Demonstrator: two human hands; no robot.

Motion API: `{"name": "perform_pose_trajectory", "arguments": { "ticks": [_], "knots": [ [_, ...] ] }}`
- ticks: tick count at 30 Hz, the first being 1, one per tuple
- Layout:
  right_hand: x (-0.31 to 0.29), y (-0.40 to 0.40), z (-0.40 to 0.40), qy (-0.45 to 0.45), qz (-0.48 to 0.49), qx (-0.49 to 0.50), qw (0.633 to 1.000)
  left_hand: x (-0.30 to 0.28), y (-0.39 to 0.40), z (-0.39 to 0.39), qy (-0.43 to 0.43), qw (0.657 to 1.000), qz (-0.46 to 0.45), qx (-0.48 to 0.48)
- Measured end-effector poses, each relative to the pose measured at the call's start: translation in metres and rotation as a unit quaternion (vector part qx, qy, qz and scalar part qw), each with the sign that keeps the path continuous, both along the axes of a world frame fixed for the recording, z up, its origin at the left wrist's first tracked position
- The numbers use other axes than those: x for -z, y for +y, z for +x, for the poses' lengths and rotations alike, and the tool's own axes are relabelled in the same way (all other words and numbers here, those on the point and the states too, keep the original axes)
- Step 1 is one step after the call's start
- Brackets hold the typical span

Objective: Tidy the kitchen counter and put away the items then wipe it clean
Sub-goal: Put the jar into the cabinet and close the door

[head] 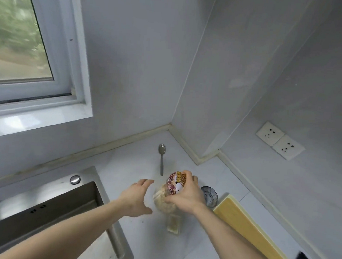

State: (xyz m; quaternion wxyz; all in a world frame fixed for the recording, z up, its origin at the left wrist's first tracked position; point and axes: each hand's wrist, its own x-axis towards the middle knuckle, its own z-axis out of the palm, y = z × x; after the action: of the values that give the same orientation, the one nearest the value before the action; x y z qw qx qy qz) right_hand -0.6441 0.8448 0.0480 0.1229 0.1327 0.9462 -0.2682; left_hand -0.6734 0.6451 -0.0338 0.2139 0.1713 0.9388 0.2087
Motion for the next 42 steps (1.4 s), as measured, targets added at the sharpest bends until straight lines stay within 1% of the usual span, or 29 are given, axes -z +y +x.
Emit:
{"name": "perform_pose_trajectory", "arguments": {
  "ticks": [5, 9, 11, 14, 17, 20, 23, 27, 30, 33, 38, 42],
  "knots": [
    [-0.090, 0.000, 0.018, 0.068, 0.005, -0.020, 0.997, -0.066, 0.000, 0.008, 0.037, 0.996, 0.070, 0.035],
    [-0.165, -0.003, 0.034, 0.131, 0.018, -0.021, 0.991, -0.129, 0.007, 0.018, 0.090, 0.984, 0.146, 0.041],
    [-0.203, -0.004, 0.045, 0.163, 0.025, -0.014, 0.986, -0.164, 0.007, 0.023, 0.111, 0.975, 0.189, 0.047],
    [-0.251, -0.004, 0.060, 0.218, 0.010, 0.003, 0.976, -0.215, 0.009, 0.025, 0.137, 0.956, 0.253, 0.061],
    [-0.295, -0.005, 0.074, 0.275, 0.005, 0.019, 0.961, -0.264, 0.013, 0.027, 0.179, 0.934, 0.299, 0.072],
    [-0.341, -0.007, 0.089, 0.331, 0.002, 0.037, 0.943, -0.306, 0.018, 0.025, 0.215, 0.917, 0.326, 0.081],
    [-0.380, -0.010, 0.101, 0.385, -0.023, 0.050, 0.921, -0.346, 0.024, 0.026, 0.238, 0.901, 0.350, 0.095],
    [-0.424, -0.013, 0.111, 0.462, -0.044, 0.070, 0.883, -0.402, 0.031, 0.027, 0.280, 0.886, 0.351, 0.114],
    [-0.453, -0.013, 0.113, 0.516, -0.049, 0.086, 0.851, -0.444, 0.034, 0.029, 0.327, 0.877, 0.326, 0.133],
    [-0.479, -0.011, 0.112, 0.557, -0.045, 0.103, 0.823, -0.486, 0.037, 0.031, 0.374, 0.869, 0.292, 0.142],
    [-0.525, -0.005, 0.113, 0.605, -0.029, 0.137, 0.784, -0.551, 0.044, 0.043, 0.474, 0.841, 0.215, 0.149],
    [-0.553, 0.004, 0.109, 0.628, -0.007, 0.161, 0.761, -0.593, 0.057, 0.043, 0.519, 0.826, 0.159, 0.154]
  ]
}}
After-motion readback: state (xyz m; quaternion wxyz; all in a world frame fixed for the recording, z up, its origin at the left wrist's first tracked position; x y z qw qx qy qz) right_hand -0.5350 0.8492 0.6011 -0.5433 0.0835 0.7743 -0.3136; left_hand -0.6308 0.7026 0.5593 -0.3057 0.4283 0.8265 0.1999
